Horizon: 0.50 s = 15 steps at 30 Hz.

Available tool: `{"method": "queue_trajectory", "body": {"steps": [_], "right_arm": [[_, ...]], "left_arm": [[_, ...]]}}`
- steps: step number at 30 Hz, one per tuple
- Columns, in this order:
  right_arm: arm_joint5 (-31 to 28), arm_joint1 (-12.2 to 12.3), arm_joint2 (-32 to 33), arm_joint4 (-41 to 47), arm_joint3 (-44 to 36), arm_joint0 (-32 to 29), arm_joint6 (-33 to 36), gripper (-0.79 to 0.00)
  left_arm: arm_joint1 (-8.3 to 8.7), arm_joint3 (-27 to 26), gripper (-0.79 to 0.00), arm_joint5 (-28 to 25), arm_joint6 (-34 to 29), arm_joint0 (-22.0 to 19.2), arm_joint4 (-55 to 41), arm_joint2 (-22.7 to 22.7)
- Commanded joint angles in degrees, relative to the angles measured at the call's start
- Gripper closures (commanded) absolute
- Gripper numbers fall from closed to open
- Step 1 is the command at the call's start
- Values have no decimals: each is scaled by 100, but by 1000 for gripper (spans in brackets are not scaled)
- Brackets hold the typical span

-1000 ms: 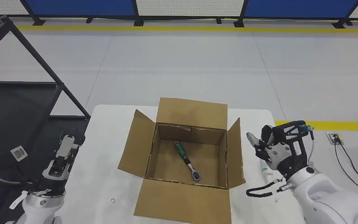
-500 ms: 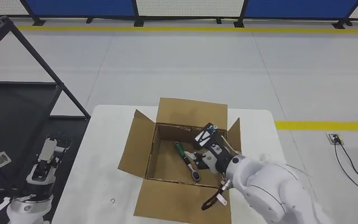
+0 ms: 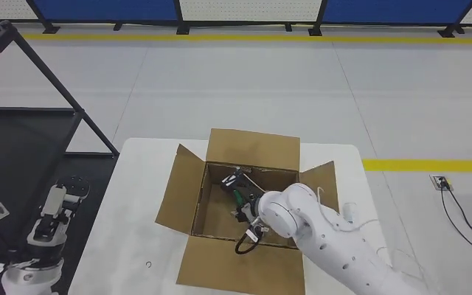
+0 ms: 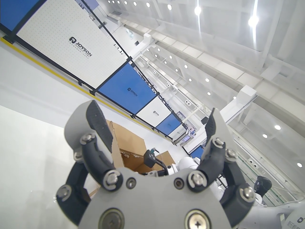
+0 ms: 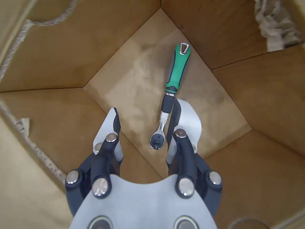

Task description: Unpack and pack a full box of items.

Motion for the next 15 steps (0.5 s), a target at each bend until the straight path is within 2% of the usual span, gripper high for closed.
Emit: {"method": "queue_trajectory", "body": {"steps": [1, 6, 12, 15], "right_arm": [[109, -111, -170, -38, 334, 138, -57, -462], [287, -366, -466, -23, 941, 396, -88, -456], [380, -641, -728, -8, 1635, 637, 35, -486], [424, -784, -865, -28, 1948, 748, 168, -468]], "left_arm": [[3, 14, -785, -12, -27, -1, -34, -14], [8, 42, -785, -44, -82, 31, -99, -79], [14, 77, -785, -93, -137, 76, -193, -172], [16, 86, -785, -90, -148, 87, -216, -191]]}}
